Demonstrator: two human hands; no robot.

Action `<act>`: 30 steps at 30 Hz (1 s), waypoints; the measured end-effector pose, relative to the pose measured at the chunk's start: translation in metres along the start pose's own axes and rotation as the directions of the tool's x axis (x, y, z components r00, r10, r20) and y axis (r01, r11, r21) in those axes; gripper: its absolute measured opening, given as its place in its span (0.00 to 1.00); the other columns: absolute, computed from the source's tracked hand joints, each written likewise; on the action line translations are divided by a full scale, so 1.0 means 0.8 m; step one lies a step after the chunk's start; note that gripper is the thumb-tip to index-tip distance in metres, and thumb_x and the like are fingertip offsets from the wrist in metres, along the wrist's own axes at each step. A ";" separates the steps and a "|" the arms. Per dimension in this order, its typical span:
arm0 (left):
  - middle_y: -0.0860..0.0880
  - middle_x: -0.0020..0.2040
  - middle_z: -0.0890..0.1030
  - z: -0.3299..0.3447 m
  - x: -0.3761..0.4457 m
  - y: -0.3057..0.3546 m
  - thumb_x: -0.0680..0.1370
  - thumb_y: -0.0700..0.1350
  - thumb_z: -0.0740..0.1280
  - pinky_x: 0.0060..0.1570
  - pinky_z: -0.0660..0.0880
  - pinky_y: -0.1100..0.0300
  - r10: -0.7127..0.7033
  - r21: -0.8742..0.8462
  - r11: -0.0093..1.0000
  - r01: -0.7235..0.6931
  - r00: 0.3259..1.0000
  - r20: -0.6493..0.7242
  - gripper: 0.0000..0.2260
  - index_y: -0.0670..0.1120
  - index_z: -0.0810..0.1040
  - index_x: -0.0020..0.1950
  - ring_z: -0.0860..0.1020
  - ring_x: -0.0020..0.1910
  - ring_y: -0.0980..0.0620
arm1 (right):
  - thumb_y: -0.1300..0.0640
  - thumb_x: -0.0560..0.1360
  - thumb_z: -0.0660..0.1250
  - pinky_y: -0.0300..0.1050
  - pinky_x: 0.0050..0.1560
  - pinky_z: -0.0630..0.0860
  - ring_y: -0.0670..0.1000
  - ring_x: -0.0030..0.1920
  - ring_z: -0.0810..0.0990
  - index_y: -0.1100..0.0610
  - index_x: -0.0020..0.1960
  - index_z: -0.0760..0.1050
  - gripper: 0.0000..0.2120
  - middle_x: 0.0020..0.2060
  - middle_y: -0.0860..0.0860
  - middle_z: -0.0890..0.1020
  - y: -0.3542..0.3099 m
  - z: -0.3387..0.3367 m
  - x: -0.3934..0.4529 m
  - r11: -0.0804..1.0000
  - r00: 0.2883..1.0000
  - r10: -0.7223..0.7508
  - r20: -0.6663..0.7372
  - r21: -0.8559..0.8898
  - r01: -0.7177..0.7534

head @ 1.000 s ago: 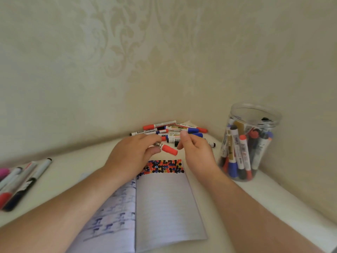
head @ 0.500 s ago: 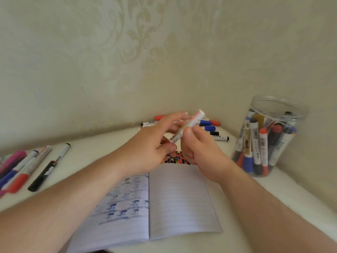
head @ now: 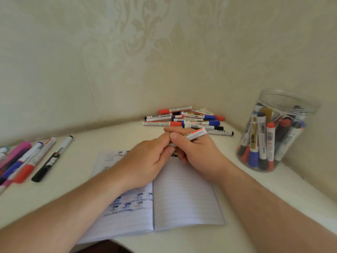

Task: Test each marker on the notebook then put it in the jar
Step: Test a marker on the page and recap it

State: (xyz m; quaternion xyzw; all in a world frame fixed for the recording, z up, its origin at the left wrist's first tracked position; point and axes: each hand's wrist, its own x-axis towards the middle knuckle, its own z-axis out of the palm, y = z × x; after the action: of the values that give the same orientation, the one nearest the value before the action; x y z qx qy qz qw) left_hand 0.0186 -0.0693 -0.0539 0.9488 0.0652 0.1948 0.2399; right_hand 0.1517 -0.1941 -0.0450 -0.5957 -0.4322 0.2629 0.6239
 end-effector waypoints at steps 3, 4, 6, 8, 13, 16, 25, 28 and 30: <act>0.66 0.50 0.81 0.004 -0.001 -0.003 0.85 0.55 0.55 0.50 0.77 0.53 0.008 -0.010 1.000 -0.008 1.000 -0.011 0.08 0.60 0.68 0.63 0.81 0.48 0.56 | 0.58 0.84 0.65 0.37 0.30 0.71 0.44 0.31 0.75 0.52 0.62 0.82 0.10 0.30 0.45 0.79 0.001 -0.003 -0.001 1.000 0.999 0.022 0.044 0.017 -0.023; 0.66 0.50 0.81 0.004 -0.001 -0.002 0.85 0.55 0.55 0.50 0.77 0.53 0.011 -0.013 1.000 -0.011 1.000 -0.013 0.09 0.61 0.68 0.64 0.82 0.48 0.56 | 0.56 0.84 0.65 0.36 0.31 0.71 0.44 0.31 0.75 0.52 0.62 0.82 0.11 0.30 0.45 0.79 0.000 -0.004 -0.001 0.999 0.998 0.026 0.060 0.032 -0.028; 0.64 0.52 0.83 0.005 0.000 -0.002 0.84 0.57 0.54 0.50 0.78 0.52 0.001 -0.018 1.000 -0.001 1.000 -0.007 0.11 0.63 0.67 0.67 0.82 0.48 0.55 | 0.50 0.80 0.65 0.36 0.31 0.72 0.44 0.32 0.75 0.52 0.63 0.82 0.15 0.32 0.45 0.79 0.001 -0.004 -0.001 0.998 0.996 0.030 0.087 0.050 -0.035; 0.61 0.51 0.84 0.006 0.003 -0.005 0.84 0.58 0.54 0.49 0.78 0.51 -0.010 -0.012 1.000 0.010 1.000 -0.011 0.13 0.64 0.67 0.68 0.82 0.46 0.53 | 0.45 0.77 0.65 0.37 0.32 0.72 0.45 0.33 0.75 0.52 0.63 0.82 0.19 0.33 0.47 0.79 0.002 -0.005 0.001 0.998 0.995 0.035 0.096 0.046 -0.040; 0.60 0.45 0.84 0.008 0.006 -0.007 0.83 0.59 0.54 0.44 0.77 0.54 -0.016 -0.008 1.000 0.015 0.999 -0.043 0.12 0.62 0.69 0.66 0.77 0.35 0.58 | 0.44 0.77 0.64 0.37 0.31 0.71 0.45 0.33 0.74 0.52 0.63 0.82 0.19 0.33 0.46 0.78 0.003 -0.005 0.002 0.997 0.994 0.029 0.101 0.069 -0.036; 0.62 0.40 0.82 0.009 0.005 -0.006 0.83 0.60 0.54 0.41 0.75 0.56 -0.018 -0.013 1.000 0.018 0.998 -0.054 0.12 0.63 0.69 0.65 0.76 0.33 0.62 | 0.45 0.77 0.64 0.38 0.31 0.70 0.45 0.33 0.73 0.51 0.62 0.82 0.18 0.32 0.45 0.78 0.004 -0.004 0.001 0.994 0.993 0.038 0.109 0.097 -0.049; 0.61 0.45 0.85 0.004 0.008 -0.006 0.83 0.60 0.57 0.48 0.78 0.52 -0.031 -0.022 0.999 0.029 0.995 -0.098 0.13 0.66 0.66 0.68 0.81 0.38 0.57 | 0.45 0.79 0.66 0.42 0.35 0.70 0.46 0.36 0.74 0.37 0.59 0.84 0.12 0.36 0.50 0.78 -0.002 -0.005 -0.003 0.994 0.992 0.046 0.118 0.093 -0.058; 0.56 0.39 0.83 0.002 0.004 -0.007 0.81 0.68 0.58 0.45 0.77 0.52 -0.056 -0.032 0.998 0.054 0.996 -0.068 0.18 0.65 0.64 0.69 0.79 0.37 0.58 | 0.52 0.83 0.65 0.44 0.34 0.68 0.48 0.35 0.74 0.40 0.60 0.85 0.12 0.37 0.54 0.78 -0.004 -0.006 0.001 0.992 0.995 0.068 0.066 0.100 -0.075; 0.54 0.35 0.76 -0.008 0.000 -0.011 0.74 0.71 0.62 0.39 0.74 0.53 -0.103 -0.050 0.994 0.101 0.994 -0.042 0.25 0.64 0.61 0.67 0.74 0.33 0.59 | 0.57 0.83 0.62 0.42 0.30 0.67 0.49 0.33 0.73 0.47 0.59 0.85 0.14 0.34 0.53 0.76 -0.011 -0.011 0.005 0.975 0.993 0.112 -0.040 0.199 -0.102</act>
State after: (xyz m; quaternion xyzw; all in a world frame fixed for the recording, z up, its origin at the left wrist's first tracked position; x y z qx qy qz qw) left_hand 0.0157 -0.0590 -0.0534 0.9337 0.1141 0.2049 0.2706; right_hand 0.1594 -0.1968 -0.0345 -0.5602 -0.3553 0.3222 0.6754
